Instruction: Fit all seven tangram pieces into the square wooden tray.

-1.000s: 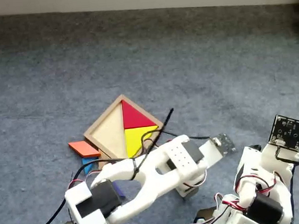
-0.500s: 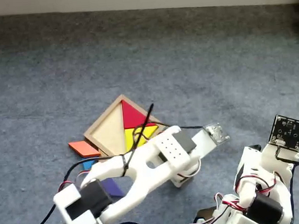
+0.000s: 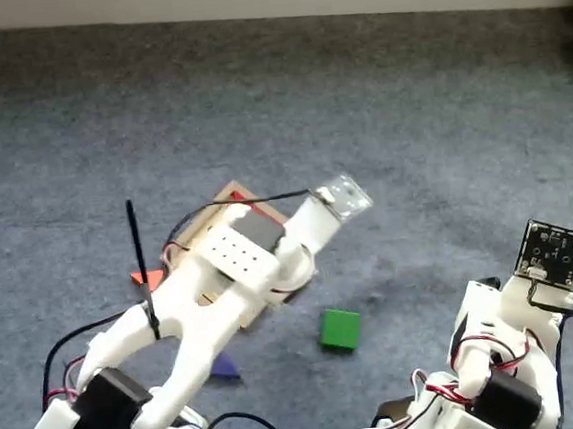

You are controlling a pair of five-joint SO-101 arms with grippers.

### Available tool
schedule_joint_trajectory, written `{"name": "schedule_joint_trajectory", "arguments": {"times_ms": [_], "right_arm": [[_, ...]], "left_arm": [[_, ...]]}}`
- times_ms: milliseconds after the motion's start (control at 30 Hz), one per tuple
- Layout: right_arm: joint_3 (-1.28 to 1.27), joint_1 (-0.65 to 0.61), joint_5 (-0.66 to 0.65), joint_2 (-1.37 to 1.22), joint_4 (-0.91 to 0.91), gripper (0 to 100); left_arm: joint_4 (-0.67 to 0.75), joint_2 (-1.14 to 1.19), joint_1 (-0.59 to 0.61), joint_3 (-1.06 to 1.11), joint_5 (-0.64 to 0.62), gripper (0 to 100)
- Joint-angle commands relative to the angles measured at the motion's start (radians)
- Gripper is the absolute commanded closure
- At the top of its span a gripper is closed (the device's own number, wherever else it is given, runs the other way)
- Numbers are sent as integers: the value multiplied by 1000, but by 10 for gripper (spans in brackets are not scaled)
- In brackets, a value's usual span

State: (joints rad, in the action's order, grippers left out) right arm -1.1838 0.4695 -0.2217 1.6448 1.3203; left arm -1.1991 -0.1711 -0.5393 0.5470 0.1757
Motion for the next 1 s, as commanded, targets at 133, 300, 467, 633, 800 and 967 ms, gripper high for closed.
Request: {"name": "schedule_joint_trajectory", "arguments": {"times_ms": [133, 300, 467, 633, 800, 967], "right_arm": [[10, -8, 2, -1, -21, 906], [10, -8, 2, -1, -21, 906], [10, -8, 2, -1, -21, 906], [10, -8, 2, -1, -21, 906], [10, -8, 2, -1, -19, 906], [10, -8, 2, -1, -18, 906]], "left_arm": [[-6, -33, -79, -1, -87, 726], [52, -33, -206, -5, -333, 694], [124, 15, -285, -1, -474, 694], [146, 225, -280, -73, -502, 694], [31, 409, -269, -216, -502, 695], [-17, 475, -277, -278, -459, 786]]}}
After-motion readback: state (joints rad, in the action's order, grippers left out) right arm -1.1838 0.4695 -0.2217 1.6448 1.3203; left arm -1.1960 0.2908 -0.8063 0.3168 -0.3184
